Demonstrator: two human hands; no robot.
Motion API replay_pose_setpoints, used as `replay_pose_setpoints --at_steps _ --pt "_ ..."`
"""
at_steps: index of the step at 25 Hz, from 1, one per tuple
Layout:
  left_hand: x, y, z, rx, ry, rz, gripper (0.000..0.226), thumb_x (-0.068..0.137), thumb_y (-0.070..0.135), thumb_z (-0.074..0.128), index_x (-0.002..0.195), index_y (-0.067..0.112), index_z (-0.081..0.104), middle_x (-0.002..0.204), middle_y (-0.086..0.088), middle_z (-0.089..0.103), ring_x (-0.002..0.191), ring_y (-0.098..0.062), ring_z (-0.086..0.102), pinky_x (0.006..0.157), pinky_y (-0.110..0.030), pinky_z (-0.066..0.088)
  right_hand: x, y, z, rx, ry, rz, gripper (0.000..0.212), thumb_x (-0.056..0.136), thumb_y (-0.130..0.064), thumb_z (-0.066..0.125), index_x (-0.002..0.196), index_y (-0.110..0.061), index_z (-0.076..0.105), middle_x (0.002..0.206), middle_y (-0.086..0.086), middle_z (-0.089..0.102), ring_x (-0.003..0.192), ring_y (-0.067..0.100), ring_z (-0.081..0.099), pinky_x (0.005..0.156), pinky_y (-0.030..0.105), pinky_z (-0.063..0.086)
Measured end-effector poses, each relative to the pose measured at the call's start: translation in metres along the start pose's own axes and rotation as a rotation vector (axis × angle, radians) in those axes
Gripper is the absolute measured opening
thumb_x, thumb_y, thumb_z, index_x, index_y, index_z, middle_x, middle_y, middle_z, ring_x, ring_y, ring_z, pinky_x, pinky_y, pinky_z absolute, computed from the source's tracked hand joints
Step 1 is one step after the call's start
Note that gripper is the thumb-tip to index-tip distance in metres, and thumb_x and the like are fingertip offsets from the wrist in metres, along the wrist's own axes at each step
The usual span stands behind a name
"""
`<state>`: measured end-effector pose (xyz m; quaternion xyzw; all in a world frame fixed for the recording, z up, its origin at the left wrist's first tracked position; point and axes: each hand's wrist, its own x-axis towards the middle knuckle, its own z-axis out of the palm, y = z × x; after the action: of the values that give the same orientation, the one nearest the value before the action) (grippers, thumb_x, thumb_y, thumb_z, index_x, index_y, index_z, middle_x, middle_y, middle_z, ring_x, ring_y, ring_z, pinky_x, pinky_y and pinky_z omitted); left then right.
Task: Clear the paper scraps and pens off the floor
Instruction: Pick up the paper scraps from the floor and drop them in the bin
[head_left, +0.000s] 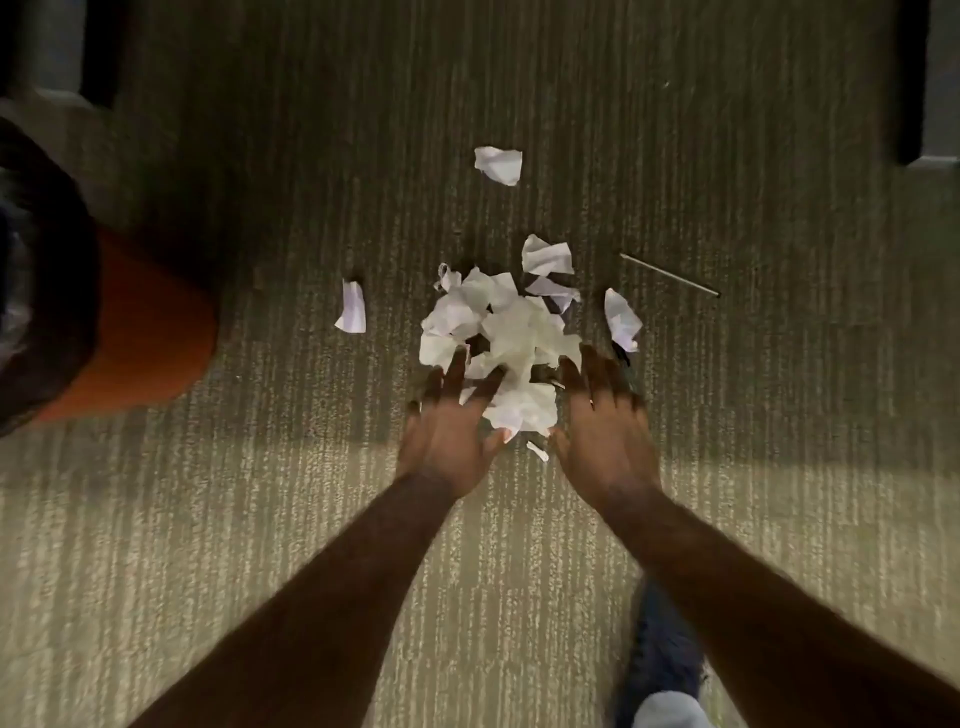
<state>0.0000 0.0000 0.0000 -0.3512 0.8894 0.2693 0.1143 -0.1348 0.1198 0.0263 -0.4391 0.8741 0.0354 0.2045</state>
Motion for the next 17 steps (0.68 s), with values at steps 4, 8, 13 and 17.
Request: replay_pose_setpoints --at_steps 4,8,13,17 --pt "0.041 0.003 0.050 0.102 -0.210 0.013 0.084 0.084 0.045 0.065 0.146 0.050 0.008 0.159 0.000 -0.023 0.147 -0.031 -0.007 0.112 -0.060 0.017 0.027 0.025 0.035 0.063 0.086 0.043 0.087 0.074 -0.012 0.071 0.146 -0.017 0.023 0.156 0.015 0.023 0.140 0.039 0.026 0.101 0.058 0.036" --pt "0.053 -0.018 0.079 -0.034 -0.060 0.116 0.037 0.068 0.004 0.075 0.103 0.014 0.068 0.133 -0.017 0.054 0.112 -0.040 0.053 0.081 -0.053 0.054 0.063 0.031 0.047 0.161 -0.022 0.101 0.083 0.085 -0.016 0.058 0.150 -0.027 0.007 0.161 0.004 -0.001 0.146 0.030 0.005 0.112 0.054 0.024" --pt "0.015 -0.038 0.051 -0.232 0.157 0.074 0.027 0.070 0.004 0.070 0.095 0.015 0.071 0.111 -0.006 0.068 0.102 -0.025 0.057 0.093 -0.028 0.045 0.116 0.001 0.048 0.249 0.157 -0.095 0.072 0.085 -0.026 0.058 0.148 -0.022 0.023 0.158 0.015 0.015 0.143 0.037 0.016 0.103 0.058 0.037" --pt "-0.020 -0.061 0.026 -0.298 0.279 -0.035 0.024 0.077 0.008 0.072 0.099 0.018 0.070 0.113 -0.002 0.067 0.103 -0.024 0.059 0.093 -0.026 0.041 0.163 -0.042 0.061 0.233 0.049 -0.158 0.086 0.075 -0.068 0.058 0.146 -0.040 0.019 0.158 0.019 0.004 0.141 0.047 0.006 0.103 0.064 0.031"
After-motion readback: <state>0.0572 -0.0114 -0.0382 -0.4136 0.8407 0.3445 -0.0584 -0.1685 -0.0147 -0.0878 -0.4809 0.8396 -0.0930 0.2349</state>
